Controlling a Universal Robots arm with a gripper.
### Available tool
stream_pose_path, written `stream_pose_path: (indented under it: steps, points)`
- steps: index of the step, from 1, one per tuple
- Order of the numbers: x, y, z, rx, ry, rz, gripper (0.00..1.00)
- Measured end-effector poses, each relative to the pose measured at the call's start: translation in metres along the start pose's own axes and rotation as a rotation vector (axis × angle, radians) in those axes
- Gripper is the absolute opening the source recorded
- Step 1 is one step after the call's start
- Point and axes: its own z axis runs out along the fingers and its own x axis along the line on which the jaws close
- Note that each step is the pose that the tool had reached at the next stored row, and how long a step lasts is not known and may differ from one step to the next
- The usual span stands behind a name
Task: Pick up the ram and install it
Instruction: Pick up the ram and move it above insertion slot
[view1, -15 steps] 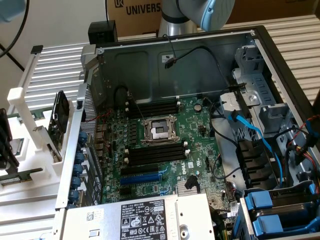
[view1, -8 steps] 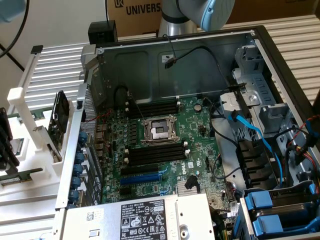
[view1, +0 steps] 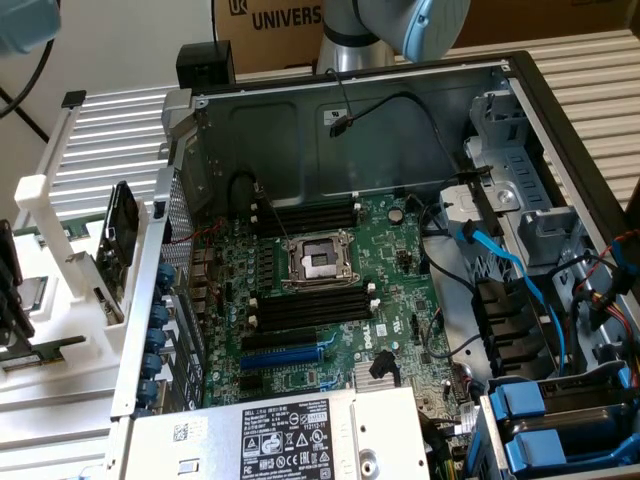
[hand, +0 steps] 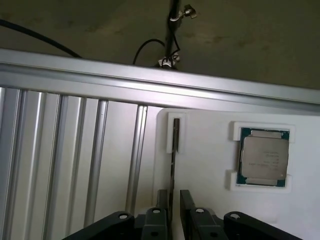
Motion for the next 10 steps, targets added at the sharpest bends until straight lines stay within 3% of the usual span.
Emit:
stream_pose_path:
  steps: [10]
  points:
    - [0.004, -0.0119, 0.0017, -0.0003, 0.0, 0.0, 0.24]
